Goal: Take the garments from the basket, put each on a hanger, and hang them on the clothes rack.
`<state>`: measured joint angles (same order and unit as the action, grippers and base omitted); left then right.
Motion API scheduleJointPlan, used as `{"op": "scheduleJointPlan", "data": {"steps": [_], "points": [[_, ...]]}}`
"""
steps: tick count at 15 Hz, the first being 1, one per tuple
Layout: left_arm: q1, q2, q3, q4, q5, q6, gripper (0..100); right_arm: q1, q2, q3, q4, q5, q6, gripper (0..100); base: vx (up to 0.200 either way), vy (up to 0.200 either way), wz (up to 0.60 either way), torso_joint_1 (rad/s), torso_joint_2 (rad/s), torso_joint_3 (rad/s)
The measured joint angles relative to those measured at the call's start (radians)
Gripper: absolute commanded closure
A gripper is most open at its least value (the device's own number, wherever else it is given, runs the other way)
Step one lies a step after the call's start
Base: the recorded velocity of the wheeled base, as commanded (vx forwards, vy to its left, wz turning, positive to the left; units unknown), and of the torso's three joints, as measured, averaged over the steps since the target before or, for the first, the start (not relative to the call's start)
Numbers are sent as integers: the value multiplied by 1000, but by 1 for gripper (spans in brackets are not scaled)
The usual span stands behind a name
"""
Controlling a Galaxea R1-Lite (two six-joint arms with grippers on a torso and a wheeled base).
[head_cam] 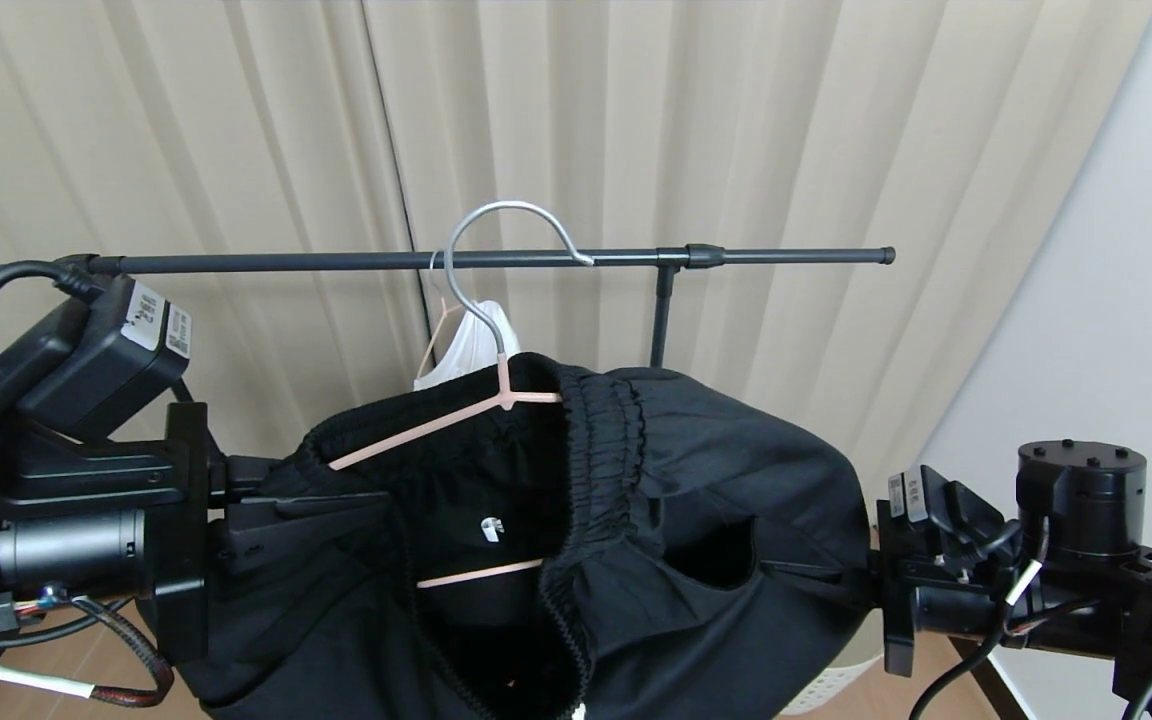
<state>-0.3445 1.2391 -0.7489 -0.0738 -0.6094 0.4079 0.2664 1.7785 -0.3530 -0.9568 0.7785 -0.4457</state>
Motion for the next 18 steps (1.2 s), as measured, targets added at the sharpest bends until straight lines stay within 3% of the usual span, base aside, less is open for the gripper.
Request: {"op": "scheduleJointPlan", "data": {"steps": [18], "points": [[62,-50,34,0,-4,-13,100,-93,124,-64,-7,-2,6,100,0,0,0,0,0,0]]}}
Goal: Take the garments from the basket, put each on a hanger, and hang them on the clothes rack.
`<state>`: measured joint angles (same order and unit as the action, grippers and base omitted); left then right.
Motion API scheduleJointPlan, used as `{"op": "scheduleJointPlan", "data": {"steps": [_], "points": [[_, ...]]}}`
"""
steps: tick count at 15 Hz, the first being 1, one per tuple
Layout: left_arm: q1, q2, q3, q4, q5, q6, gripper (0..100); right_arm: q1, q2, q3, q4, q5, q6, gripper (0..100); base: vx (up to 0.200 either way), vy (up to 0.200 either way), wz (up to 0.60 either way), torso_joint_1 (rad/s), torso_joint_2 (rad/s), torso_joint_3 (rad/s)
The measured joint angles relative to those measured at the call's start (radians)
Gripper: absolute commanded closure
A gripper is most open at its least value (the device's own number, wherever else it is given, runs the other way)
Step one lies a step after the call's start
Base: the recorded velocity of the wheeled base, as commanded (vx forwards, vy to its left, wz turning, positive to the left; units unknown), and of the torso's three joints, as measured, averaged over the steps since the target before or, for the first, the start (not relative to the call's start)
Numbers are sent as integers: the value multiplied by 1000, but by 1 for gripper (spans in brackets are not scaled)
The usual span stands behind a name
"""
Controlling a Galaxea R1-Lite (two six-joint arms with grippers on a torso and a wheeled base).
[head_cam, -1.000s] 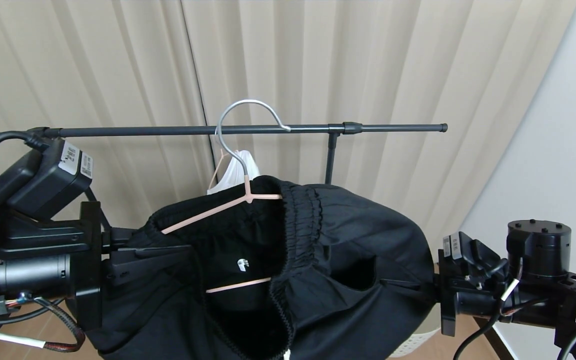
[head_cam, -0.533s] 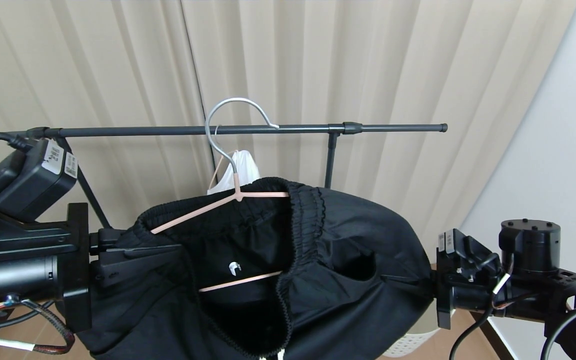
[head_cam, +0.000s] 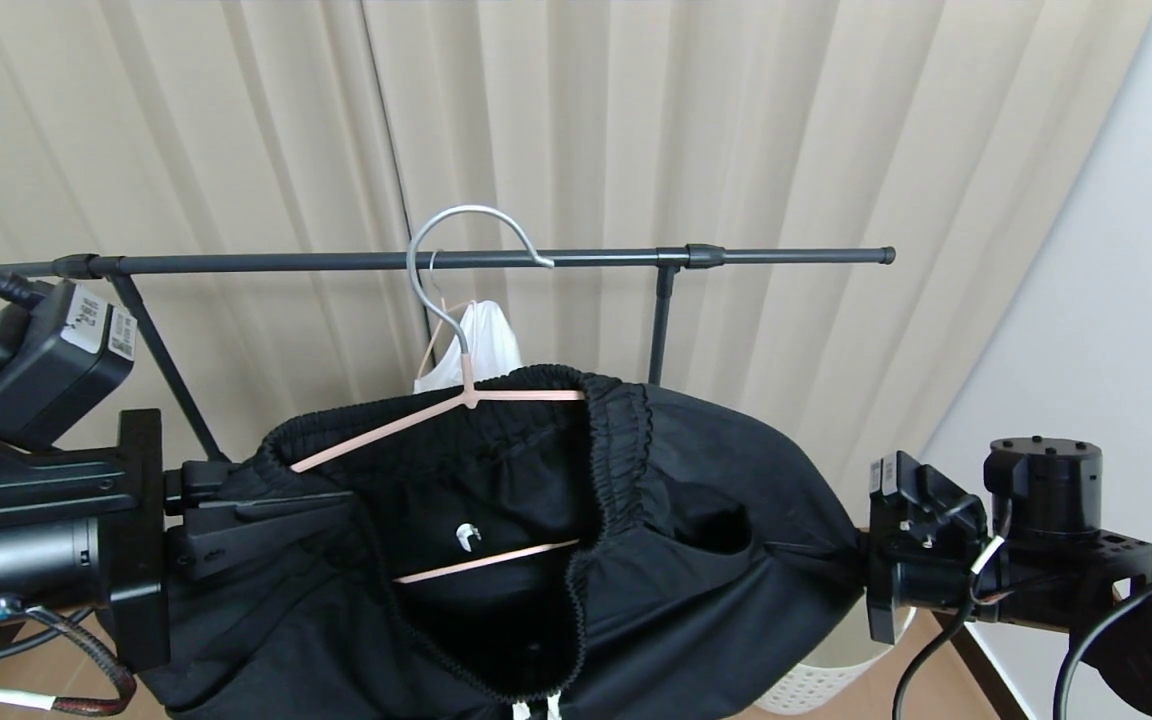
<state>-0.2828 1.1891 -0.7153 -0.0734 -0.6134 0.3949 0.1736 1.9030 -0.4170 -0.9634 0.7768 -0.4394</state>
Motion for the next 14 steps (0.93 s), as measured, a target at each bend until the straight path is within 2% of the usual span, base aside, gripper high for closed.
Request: {"op": "scheduleJointPlan", "data": {"steps": [10,14], "points": [[42,-37,26,0,-2,-23,100,-13,6,-18,2,0,66,100,0,0,0,0,0,0],[58,-53,34,0,-2,-58,100,-13,6,-23,4,0,77,100,0,0,0,0,0,0]]}}
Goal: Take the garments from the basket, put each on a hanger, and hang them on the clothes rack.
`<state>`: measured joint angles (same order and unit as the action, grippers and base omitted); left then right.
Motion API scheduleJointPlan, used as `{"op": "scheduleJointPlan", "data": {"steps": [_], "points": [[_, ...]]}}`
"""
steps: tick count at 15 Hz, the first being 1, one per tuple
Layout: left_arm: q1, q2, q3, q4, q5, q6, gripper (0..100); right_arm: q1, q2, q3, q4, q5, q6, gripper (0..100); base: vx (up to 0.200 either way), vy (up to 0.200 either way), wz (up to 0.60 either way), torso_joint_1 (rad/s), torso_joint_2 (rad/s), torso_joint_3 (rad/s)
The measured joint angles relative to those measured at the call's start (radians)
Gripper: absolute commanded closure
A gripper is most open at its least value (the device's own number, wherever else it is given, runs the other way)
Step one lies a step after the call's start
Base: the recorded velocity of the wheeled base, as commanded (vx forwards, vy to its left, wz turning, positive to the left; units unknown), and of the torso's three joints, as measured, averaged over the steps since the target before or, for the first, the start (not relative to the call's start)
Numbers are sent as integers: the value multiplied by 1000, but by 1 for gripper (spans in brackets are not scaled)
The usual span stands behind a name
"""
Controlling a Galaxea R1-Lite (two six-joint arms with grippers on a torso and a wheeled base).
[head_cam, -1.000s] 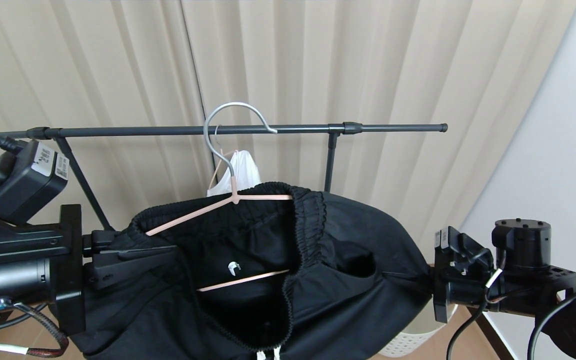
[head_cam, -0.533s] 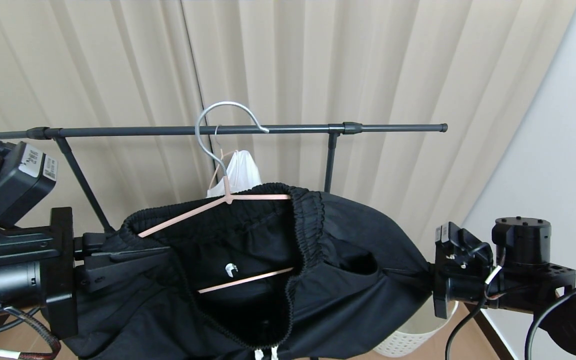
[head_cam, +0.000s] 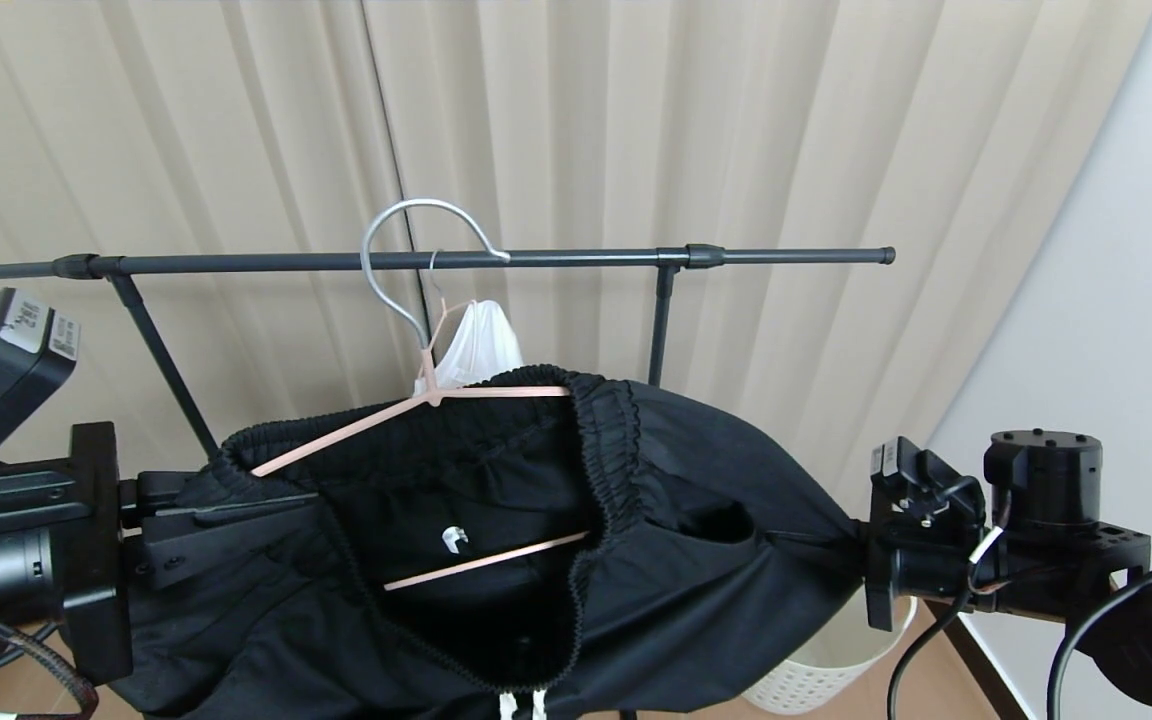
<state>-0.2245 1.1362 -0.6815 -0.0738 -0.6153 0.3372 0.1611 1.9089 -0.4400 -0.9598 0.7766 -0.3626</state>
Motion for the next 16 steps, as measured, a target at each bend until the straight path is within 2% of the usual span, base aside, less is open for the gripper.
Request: {"op": "scheduleJointPlan", "data": {"steps": [2,3,13,16], "points": [[5,-4,2,-1,0,-3,100,0,0,0,0,0,8,100,0,0,0,0,0,0],[7,-5,3,0,0,-4,100,0,0,0,-1,0,8,0,0,0,0,0,0,0],[8,1,19,0,9,-50,100,1,-62,20,-2,0,7,0,0,0,0,0,0,0],[3,22,9,0,72,-59,100,14,-133,35,1,0,9,0,0,0,0,0,0,0]]}}
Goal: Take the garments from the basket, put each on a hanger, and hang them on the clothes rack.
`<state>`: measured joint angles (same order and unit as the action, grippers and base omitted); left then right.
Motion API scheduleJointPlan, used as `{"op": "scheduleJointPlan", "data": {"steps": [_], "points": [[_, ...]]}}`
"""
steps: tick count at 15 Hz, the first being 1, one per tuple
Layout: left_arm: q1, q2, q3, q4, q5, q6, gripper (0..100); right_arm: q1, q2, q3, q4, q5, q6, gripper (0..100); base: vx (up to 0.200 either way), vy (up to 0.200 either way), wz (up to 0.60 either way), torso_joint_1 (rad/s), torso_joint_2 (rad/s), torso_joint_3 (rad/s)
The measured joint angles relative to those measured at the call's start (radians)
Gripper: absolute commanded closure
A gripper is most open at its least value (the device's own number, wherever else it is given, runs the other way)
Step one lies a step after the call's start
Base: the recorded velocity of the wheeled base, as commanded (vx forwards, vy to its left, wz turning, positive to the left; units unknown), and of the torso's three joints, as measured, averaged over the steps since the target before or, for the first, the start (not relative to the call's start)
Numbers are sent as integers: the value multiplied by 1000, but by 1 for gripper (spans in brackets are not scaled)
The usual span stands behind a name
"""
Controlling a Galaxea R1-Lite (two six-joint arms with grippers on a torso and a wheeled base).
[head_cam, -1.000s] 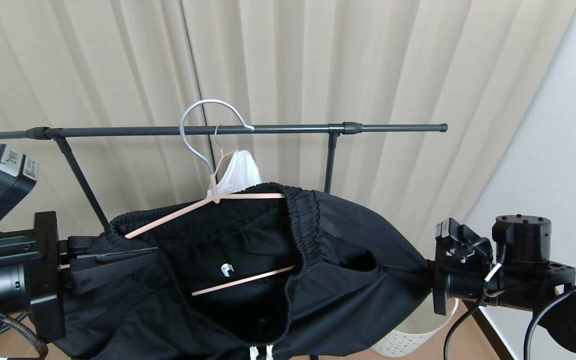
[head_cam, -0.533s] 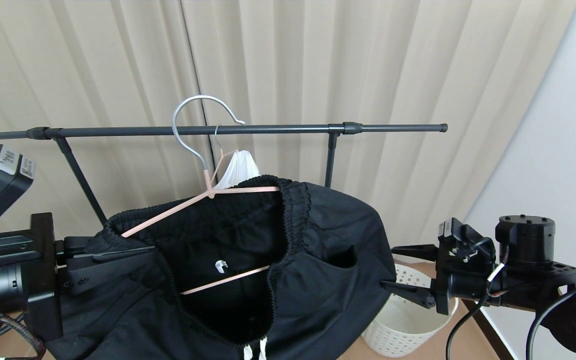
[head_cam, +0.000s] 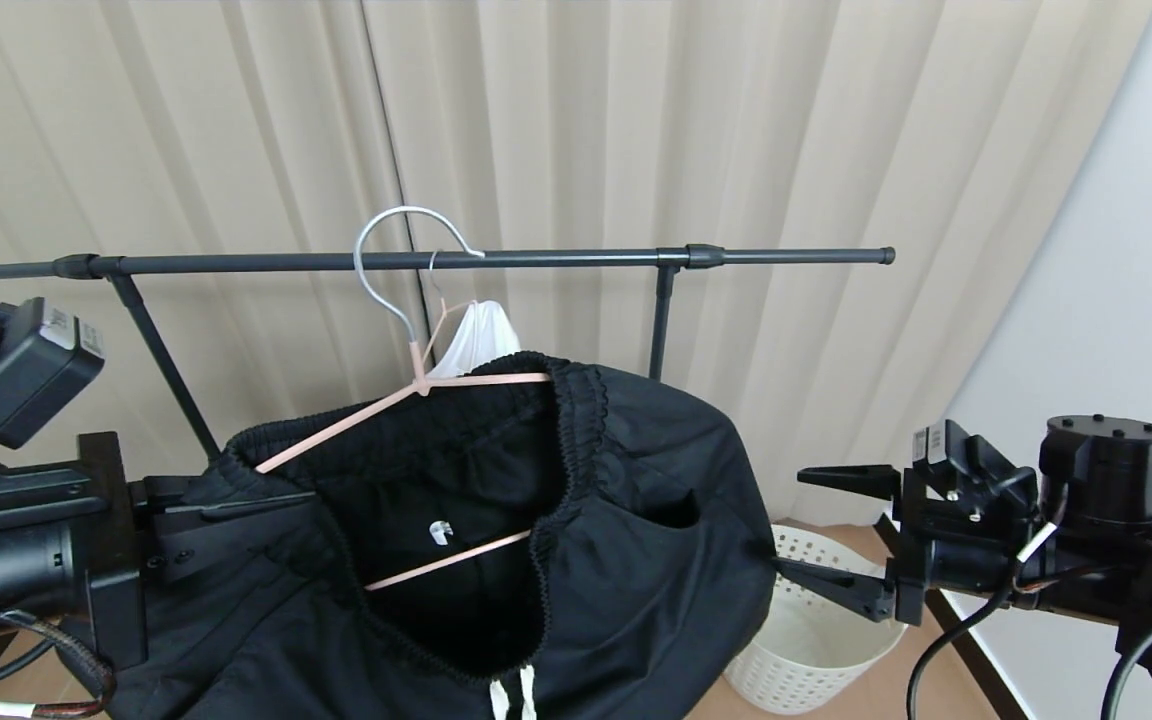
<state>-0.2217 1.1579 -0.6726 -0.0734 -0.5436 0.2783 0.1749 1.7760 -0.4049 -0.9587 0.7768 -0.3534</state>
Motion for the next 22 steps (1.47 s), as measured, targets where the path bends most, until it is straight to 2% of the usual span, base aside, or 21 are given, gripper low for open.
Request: {"op": "scheduleJointPlan", "data": {"steps": [2,4,8,11,15,22], "points": [[-29,22,-11,5,66,-29,100,17,-63,5,7,-13,19,0,0,0,0,0,0,0],[-61,47,-34,5,129,-71,100,45,-130,8,9,-68,64,0,0,0,0,0,0,0],[-121,147,-109,7,265,-147,100,147,-250,0,10,-253,139,0,0,0,0,0,0,0],[-145,237,-186,8,330,-224,100,197,-301,-20,20,-356,151,0,0,0,0,0,0,0],[-181,355,-293,10,435,-304,100,205,-315,-38,22,-364,151,0,0,0,0,0,0,0],[-224,549,-489,21,534,-384,100,178,-326,-54,28,-371,151,0,0,0,0,0,0,0]]}}
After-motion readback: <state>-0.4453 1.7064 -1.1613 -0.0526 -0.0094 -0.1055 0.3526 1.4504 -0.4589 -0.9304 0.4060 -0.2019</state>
